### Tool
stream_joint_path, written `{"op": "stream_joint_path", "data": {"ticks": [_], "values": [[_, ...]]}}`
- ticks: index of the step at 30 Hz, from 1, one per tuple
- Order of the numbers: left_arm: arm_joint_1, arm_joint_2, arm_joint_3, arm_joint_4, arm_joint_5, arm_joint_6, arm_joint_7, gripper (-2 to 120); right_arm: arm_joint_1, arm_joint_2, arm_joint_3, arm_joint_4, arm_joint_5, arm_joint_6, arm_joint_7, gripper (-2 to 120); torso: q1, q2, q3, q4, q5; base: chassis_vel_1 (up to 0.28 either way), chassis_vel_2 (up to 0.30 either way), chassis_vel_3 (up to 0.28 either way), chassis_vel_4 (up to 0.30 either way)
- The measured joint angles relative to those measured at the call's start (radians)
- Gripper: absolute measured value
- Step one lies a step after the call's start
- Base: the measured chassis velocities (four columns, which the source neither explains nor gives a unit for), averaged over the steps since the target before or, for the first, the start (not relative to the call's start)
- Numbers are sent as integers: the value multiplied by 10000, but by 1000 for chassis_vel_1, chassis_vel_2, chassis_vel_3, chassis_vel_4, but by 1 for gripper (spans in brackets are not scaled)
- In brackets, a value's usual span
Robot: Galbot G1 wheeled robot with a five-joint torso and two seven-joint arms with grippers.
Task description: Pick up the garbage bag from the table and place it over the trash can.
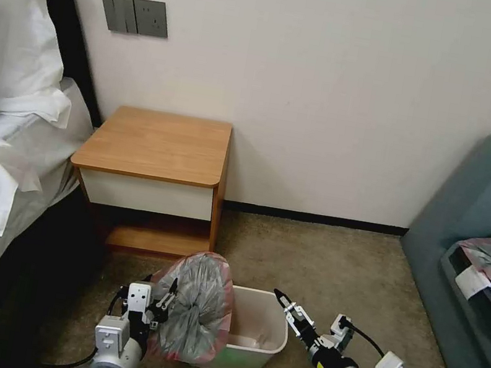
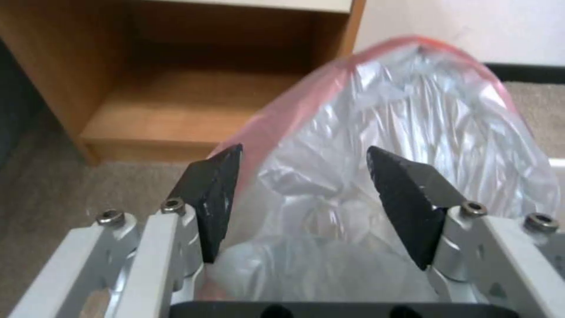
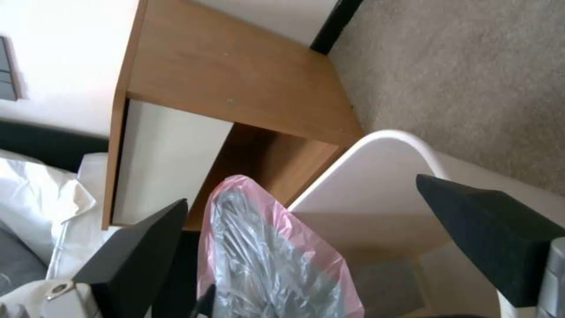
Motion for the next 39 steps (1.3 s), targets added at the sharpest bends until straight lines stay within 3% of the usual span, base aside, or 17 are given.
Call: {"op": "stream_joint_path", "data": {"ticks": [15, 30, 36, 39], "values": [[-209, -27, 522, 410, -44, 98, 15, 56, 30, -39, 68, -154, -9, 41, -128, 100, 0, 0, 0, 0, 0, 0, 0, 0, 0], [-1078, 47, 960, 1331, -26, 323, 9, 56, 138, 116, -2, -307, -93, 109, -146, 100, 0, 0, 0, 0, 0, 0, 0, 0, 0], [-1519, 148, 1167, 1344, -648, 1172, -377, 48, 128, 182, -8, -340, -184, 116, -147, 100, 0, 0, 0, 0, 0, 0, 0, 0, 0], [-1728, 232, 1262, 1120, -1170, 2017, -735, 42, 52, 243, -8, -346, -282, 131, -203, 100, 0, 0, 0, 0, 1, 0, 0, 0, 0]]}}
